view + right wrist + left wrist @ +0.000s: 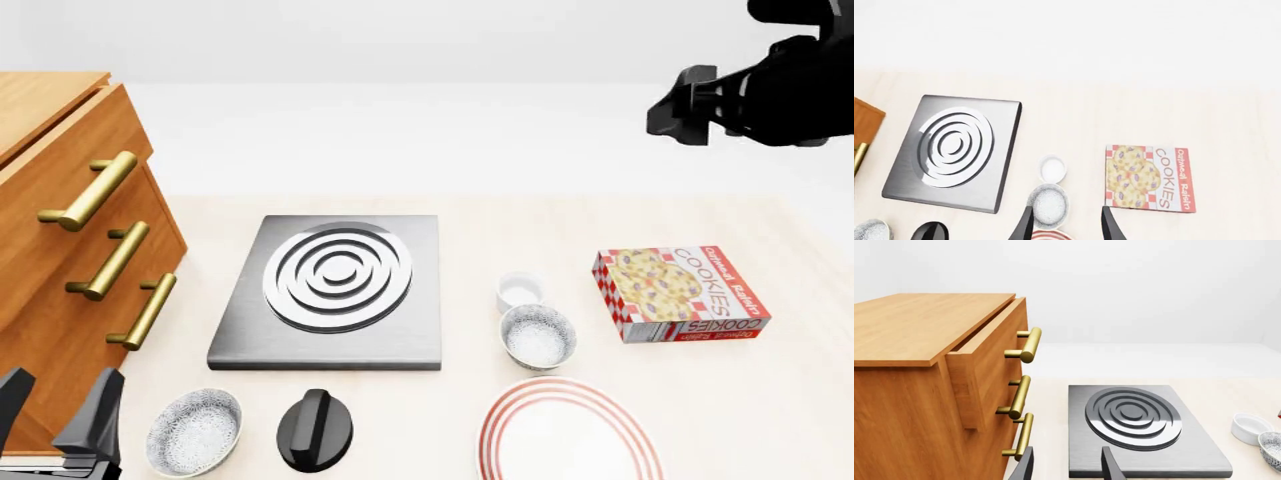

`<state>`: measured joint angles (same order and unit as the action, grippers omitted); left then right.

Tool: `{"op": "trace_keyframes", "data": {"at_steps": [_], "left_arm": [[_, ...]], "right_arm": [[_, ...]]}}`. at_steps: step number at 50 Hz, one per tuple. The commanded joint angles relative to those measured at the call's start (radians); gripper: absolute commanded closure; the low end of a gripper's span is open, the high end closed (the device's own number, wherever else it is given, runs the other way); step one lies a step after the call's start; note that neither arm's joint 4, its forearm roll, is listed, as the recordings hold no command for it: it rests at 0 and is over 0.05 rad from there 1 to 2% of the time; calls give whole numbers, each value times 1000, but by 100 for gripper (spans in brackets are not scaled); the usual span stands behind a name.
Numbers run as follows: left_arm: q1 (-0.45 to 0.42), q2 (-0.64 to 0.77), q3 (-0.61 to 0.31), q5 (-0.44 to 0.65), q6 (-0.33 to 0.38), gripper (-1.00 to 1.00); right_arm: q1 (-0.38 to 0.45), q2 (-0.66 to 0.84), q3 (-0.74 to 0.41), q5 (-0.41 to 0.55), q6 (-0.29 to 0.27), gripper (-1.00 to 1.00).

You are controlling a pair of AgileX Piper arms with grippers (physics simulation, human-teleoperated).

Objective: Pick the akita bowl between the plate and the ramekin and place it on the plate.

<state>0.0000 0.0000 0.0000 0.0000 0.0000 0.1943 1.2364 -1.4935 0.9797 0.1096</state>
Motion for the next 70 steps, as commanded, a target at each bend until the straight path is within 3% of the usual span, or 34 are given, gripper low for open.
{"op": "trace_keyframes", "data": {"at_steps": [1,11,25,31,36,50,52,70], "left_arm": [[0,0,0,0,0,-100],[0,0,0,0,0,-100],[0,0,0,0,0,-100],[0,0,0,0,0,-100],[0,0,0,0,0,-100],[0,0,0,0,0,-100],[0,0,0,0,0,-100],[0,0,0,0,0,-100]], "right_arm": [[21,97,-1,59,40,-100],[34,142,72,58,55,-100],[8,143,195,4,25,-100],[30,259,223,-106,63,-100],[19,276,257,-150,37,-100],[35,338,317,-232,47,-100],[13,329,339,-260,15,-100],[24,395,443,-371,31,-100]]}}
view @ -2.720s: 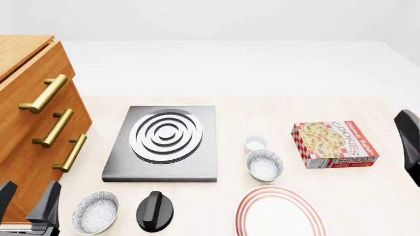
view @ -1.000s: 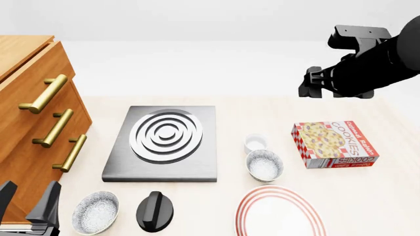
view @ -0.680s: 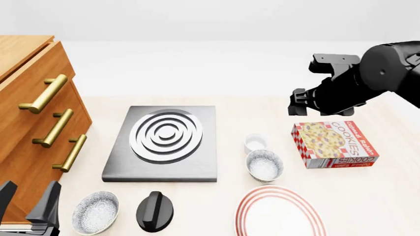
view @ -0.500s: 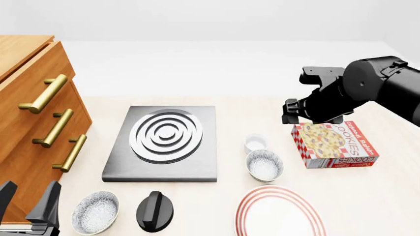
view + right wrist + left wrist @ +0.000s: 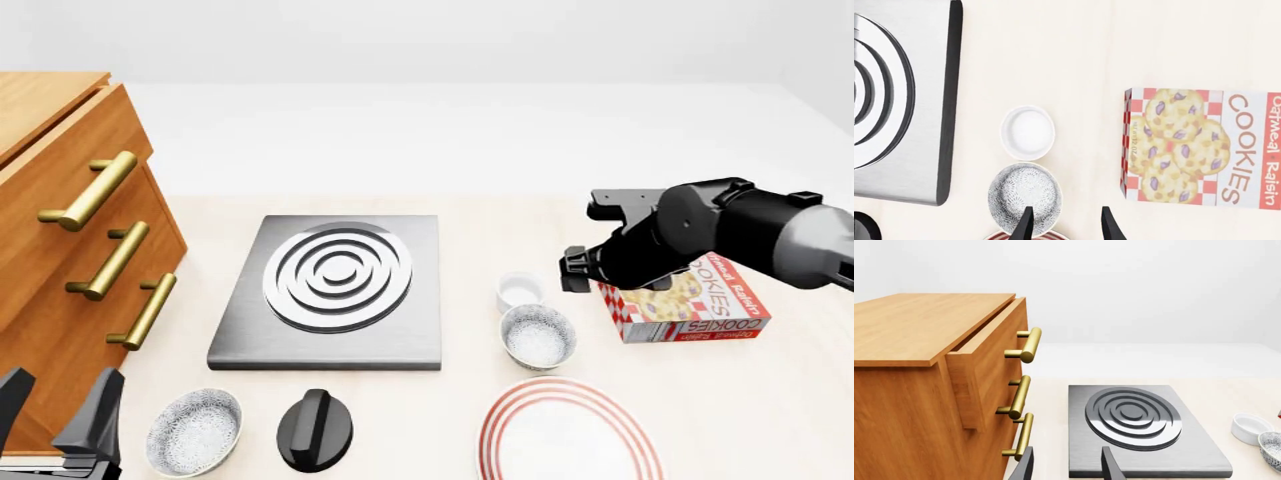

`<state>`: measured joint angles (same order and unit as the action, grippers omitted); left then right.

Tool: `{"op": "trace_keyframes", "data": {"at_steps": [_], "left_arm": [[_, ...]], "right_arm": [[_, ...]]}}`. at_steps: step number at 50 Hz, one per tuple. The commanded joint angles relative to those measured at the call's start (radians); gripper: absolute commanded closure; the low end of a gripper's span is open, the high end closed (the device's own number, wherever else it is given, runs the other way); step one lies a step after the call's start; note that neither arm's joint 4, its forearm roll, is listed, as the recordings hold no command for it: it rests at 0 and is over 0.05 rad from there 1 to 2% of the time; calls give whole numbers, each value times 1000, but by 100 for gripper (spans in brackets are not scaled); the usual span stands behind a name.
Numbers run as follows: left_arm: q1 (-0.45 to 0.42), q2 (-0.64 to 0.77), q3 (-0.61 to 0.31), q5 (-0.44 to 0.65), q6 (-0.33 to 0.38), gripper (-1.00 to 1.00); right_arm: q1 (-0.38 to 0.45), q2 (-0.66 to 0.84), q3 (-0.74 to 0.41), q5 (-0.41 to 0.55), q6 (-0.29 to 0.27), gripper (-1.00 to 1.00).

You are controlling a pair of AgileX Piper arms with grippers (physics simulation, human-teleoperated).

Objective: Pick the akita bowl between the plate and the ramekin and place it on the plate.

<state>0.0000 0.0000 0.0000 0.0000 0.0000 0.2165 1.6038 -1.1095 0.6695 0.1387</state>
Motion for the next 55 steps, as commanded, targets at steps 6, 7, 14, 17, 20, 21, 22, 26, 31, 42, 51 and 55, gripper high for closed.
{"op": "trace_keyframes", "data": {"at_steps": [6,7,14,17,20,21,22,26,31,42,51,55], "left_arm": [[0,0,0,0,0,-100],[0,0,0,0,0,-100],[0,0,0,0,0,-100],[0,0,0,0,0,-100],[0,0,0,0,0,-100],[0,0,0,0,0,-100],[0,0,0,0,0,-100],[0,0,0,0,0,-100],[0,0,0,0,0,-100],[0,0,0,0,0,-100],[0,0,0,0,0,-100],[0,0,0,0,0,-100]], "right_arm": [[9,52,104,-108,13,-100],[14,57,107,-112,19,-100],[11,97,112,-138,17,-100],[13,104,120,-149,18,-100],[17,112,132,-163,20,-100],[17,115,136,-166,22,-100],[21,116,137,-168,24,-100],[26,99,148,-161,30,-100],[24,95,172,-176,23,-100],[47,119,203,-215,52,-100],[60,157,213,-246,62,-100],[67,165,212,-251,69,-100]]}}
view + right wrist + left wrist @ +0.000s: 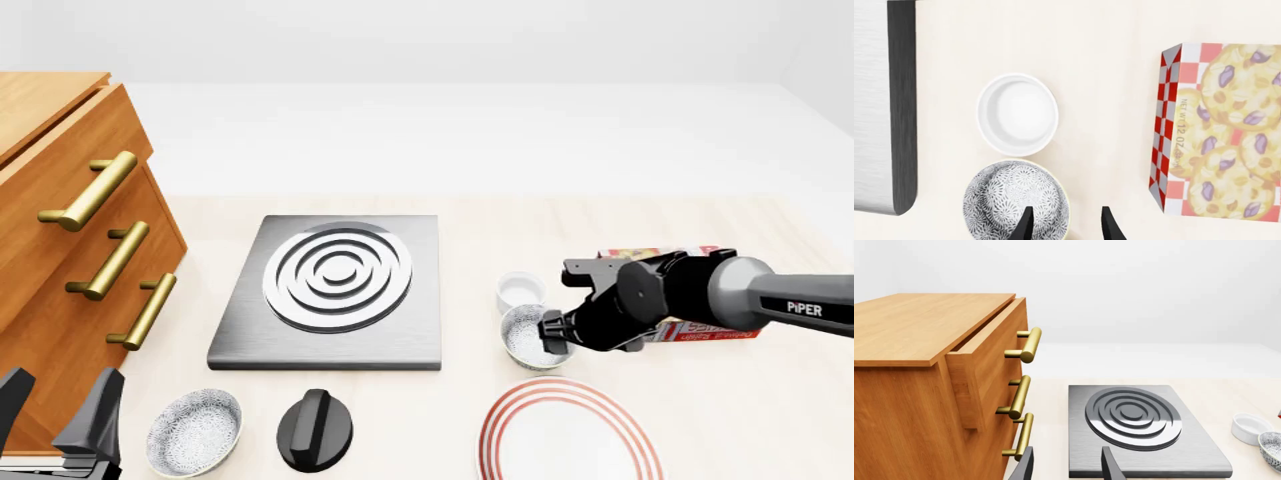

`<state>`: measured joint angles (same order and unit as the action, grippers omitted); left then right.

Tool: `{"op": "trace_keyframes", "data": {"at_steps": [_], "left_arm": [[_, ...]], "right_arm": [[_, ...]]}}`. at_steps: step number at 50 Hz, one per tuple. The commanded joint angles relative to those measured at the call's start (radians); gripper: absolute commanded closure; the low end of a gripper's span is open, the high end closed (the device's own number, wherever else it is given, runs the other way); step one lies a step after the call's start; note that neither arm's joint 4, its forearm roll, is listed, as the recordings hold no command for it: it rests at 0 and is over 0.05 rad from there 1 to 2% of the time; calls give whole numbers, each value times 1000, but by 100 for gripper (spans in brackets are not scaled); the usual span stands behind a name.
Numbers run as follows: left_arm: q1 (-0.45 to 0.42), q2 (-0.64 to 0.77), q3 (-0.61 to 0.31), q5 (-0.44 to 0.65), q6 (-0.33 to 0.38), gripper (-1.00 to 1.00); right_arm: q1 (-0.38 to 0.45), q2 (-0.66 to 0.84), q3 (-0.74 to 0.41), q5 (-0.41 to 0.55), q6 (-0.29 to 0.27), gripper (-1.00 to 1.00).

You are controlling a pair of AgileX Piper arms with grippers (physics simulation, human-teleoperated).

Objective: Pick the akita bowl between the plate and the ramekin and place it on the plate.

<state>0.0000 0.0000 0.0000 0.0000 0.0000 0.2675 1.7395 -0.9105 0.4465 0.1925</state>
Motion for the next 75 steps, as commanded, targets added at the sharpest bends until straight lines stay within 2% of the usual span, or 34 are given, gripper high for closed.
{"op": "trace_keyframes", "data": {"at_steps": [1,8,9,16,17,20,30,33,34,36,41,43,56,59,68,72,75], "left_arm": [[0,0,0,0,0,-100],[0,0,0,0,0,-100],[0,0,0,0,0,-100],[0,0,0,0,0,-100],[0,0,0,0,0,-100],[0,0,0,0,0,-100],[0,0,0,0,0,-100],[0,0,0,0,0,-100],[0,0,0,0,0,-100],[0,0,0,0,0,-100],[0,0,0,0,0,-100],[0,0,0,0,0,-100],[0,0,0,0,0,-100],[0,0,0,0,0,-100],[0,0,0,0,0,-100],[0,0,0,0,0,-100],[0,0,0,0,0,-100]], "right_arm": [[22,31,14,-30,20,-100],[23,35,15,-36,25,-100],[6,30,18,-39,16,100],[5,15,24,-48,29,100],[38,4,22,-50,68,100],[40,-4,21,-48,72,100],[59,-72,10,-8,67,100],[59,-107,5,16,57,100],[37,-127,3,29,31,100],[53,-138,2,37,46,100],[40,-200,-5,70,1,100],[67,-212,-15,84,16,100],[106,-264,-27,130,38,100],[99,-313,-35,169,16,100],[116,-470,-19,283,0,100],[93,-549,6,327,-56,100],[94,-585,31,342,-61,100]]}}
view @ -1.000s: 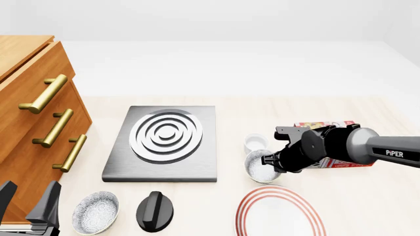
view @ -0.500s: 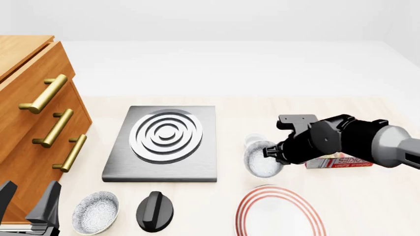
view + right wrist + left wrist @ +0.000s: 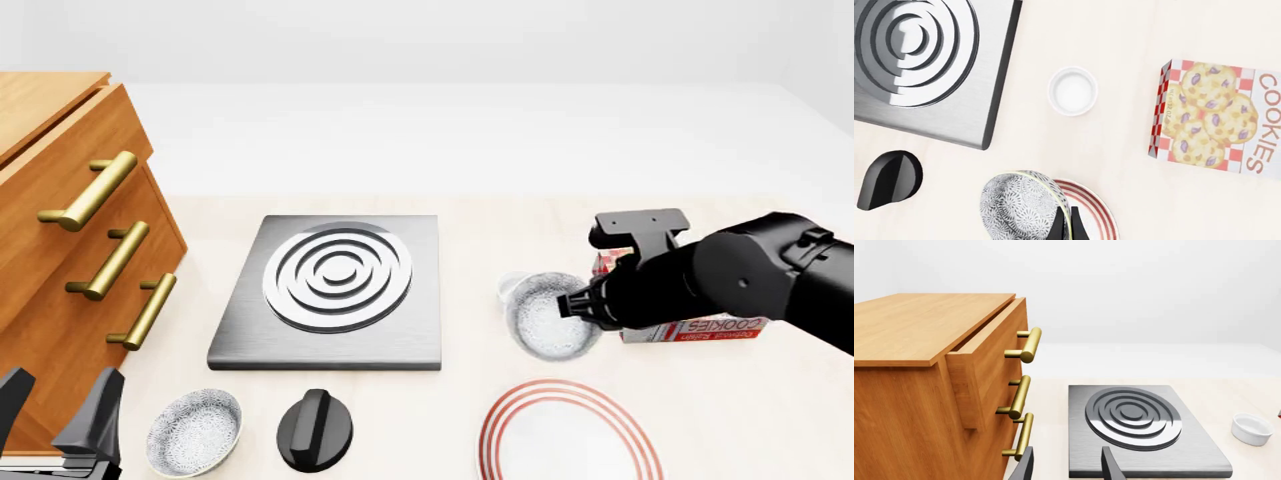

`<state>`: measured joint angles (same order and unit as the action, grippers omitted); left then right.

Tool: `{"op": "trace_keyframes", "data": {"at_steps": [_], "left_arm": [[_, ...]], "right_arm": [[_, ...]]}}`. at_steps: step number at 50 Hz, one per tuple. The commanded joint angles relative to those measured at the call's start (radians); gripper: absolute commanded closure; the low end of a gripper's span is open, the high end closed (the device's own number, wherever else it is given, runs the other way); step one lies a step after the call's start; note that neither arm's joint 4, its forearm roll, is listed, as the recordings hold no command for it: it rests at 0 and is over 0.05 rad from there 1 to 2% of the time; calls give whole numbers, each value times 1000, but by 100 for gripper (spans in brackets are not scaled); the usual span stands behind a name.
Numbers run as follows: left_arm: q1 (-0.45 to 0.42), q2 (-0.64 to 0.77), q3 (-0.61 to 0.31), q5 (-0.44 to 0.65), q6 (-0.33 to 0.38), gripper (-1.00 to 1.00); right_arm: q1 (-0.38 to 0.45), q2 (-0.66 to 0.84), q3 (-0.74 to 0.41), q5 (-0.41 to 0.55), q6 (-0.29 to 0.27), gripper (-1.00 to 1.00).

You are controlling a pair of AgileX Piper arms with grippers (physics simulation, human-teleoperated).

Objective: Pick the akita bowl between the plate and the ramekin and place it on the plate.

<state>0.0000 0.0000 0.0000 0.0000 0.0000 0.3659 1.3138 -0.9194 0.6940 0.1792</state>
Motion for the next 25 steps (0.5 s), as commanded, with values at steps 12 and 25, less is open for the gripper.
{"op": "trace_keyframes", "data": {"at_steps": [12,25], "left_arm": [[0,0,0,0,0,-100],[0,0,0,0,0,-100]], "right_arm": [[-33,-236,157,91,-115,100],[-13,-240,309,-3,-133,100]]}}
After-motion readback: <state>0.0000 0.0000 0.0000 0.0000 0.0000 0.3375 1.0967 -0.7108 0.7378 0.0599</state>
